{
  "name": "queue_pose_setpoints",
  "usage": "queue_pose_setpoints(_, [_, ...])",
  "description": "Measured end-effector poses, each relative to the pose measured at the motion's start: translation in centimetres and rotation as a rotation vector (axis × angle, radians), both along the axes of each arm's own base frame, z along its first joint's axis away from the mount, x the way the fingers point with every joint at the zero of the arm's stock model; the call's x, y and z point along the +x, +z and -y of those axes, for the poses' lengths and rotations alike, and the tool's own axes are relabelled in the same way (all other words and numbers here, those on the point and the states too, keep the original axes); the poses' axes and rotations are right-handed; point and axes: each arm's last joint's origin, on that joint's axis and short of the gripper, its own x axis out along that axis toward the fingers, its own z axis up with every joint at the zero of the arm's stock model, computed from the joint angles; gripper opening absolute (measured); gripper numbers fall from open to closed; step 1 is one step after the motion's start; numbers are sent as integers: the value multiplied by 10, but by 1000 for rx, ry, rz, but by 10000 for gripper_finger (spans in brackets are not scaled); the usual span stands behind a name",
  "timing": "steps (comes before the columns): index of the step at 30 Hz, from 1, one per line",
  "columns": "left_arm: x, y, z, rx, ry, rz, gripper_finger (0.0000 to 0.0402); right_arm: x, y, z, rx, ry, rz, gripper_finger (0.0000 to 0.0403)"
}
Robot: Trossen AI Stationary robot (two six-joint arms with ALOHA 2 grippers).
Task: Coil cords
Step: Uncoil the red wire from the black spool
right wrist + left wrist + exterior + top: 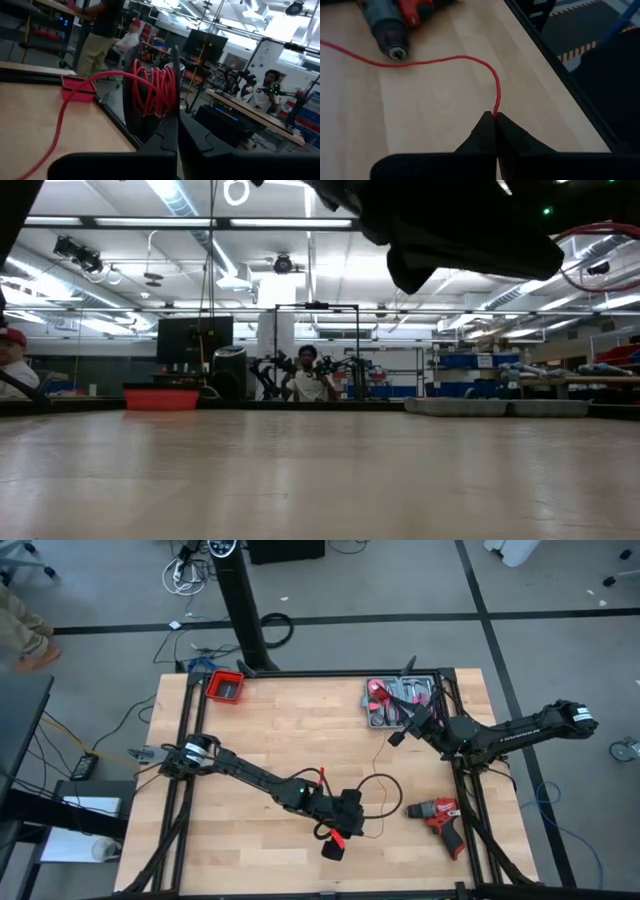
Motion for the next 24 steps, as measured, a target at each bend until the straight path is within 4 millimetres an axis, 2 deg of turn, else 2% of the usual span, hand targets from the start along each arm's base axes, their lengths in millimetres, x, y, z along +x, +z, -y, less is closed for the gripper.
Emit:
queue_pose_setpoints(4, [-2, -9, 1, -75, -1, -7, 0, -3, 3, 0, -1, 1, 19, 0])
queue_pose_setpoints(8, [-2, -11, 2, -174, 7, 79, 0, -5, 7, 0, -14, -2, 41, 0])
queue_pose_setpoints(11, [-6, -21, 0, -243, 37, 107, 0, -6, 11, -1, -27, 3, 74, 0])
queue_pose_setpoints(18, [-19, -49, -7, -340, 174, 5, 0, -11, 24, -14, -128, 123, 127, 0])
queue_pose_setpoints(24, [-25, -46, -12, -325, 228, -32, 0, -12, 24, -29, -169, 218, 91, 0])
